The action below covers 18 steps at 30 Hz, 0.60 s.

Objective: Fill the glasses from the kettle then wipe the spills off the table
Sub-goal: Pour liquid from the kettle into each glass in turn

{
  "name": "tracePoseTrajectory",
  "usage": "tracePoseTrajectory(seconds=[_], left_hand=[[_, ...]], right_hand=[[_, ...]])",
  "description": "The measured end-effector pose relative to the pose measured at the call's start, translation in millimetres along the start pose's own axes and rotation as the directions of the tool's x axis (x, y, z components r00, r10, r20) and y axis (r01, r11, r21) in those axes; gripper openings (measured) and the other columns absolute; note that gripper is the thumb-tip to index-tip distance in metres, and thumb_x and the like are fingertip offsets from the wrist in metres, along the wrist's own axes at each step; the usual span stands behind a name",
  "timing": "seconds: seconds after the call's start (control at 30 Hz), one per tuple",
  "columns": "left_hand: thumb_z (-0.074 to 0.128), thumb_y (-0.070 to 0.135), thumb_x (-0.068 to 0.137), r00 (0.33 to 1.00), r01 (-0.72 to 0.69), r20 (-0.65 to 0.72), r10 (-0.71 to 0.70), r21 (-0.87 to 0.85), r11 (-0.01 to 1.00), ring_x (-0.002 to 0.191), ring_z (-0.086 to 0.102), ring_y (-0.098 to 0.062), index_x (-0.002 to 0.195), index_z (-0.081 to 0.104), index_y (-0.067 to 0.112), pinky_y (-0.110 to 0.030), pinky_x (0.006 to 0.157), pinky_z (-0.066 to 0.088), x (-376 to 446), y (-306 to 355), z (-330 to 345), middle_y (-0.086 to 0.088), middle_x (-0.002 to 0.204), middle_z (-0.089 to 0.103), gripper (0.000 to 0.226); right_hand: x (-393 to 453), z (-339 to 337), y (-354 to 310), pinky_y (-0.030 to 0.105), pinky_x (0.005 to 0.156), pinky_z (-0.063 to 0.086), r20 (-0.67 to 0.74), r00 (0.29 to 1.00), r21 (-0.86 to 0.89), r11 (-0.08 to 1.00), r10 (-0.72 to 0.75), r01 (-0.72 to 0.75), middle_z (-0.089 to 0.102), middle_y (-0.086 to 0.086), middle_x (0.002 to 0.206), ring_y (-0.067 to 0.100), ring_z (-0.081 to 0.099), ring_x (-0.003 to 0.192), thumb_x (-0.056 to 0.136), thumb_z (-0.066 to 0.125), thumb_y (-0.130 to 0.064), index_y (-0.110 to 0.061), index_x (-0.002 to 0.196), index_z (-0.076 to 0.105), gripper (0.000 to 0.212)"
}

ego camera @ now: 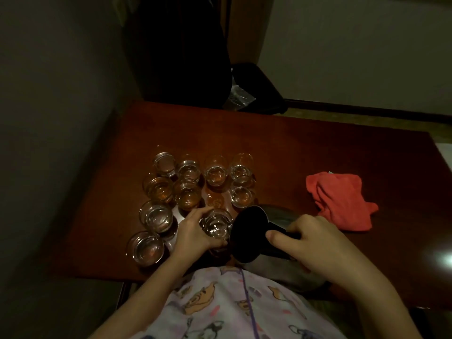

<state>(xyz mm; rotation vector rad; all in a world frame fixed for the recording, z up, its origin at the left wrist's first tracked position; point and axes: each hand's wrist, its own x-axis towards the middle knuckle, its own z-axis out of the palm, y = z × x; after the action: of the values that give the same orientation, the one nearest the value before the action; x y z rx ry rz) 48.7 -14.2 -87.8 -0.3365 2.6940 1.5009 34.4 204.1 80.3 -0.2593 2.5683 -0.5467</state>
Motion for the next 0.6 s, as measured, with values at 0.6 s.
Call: tracePoseTrajectory(seconds=[0.6], left_hand=[[0.093, 0.023, 0.042, 1.000, 0.019, 0.014, -0.018, -0.014, 1.000, 0.098, 0.052, -0.002, 0.119, 0.058, 0.018, -0.004, 0.075, 0.036, -1.7, 3.5, -3.8, 0.011, 0.110, 0.054, 0.085]], right_hand=[[0.6, -2.8, -3.8, 0.033, 0.053, 0.028, 0.018, 1.000, -0.039, 0.999, 0.000, 0.000, 0.038, 0.001, 0.051, 0.017, 0.036, 0.046, 0.078, 0.048, -0.062, -0.014, 0.058, 0.048, 0.052]])
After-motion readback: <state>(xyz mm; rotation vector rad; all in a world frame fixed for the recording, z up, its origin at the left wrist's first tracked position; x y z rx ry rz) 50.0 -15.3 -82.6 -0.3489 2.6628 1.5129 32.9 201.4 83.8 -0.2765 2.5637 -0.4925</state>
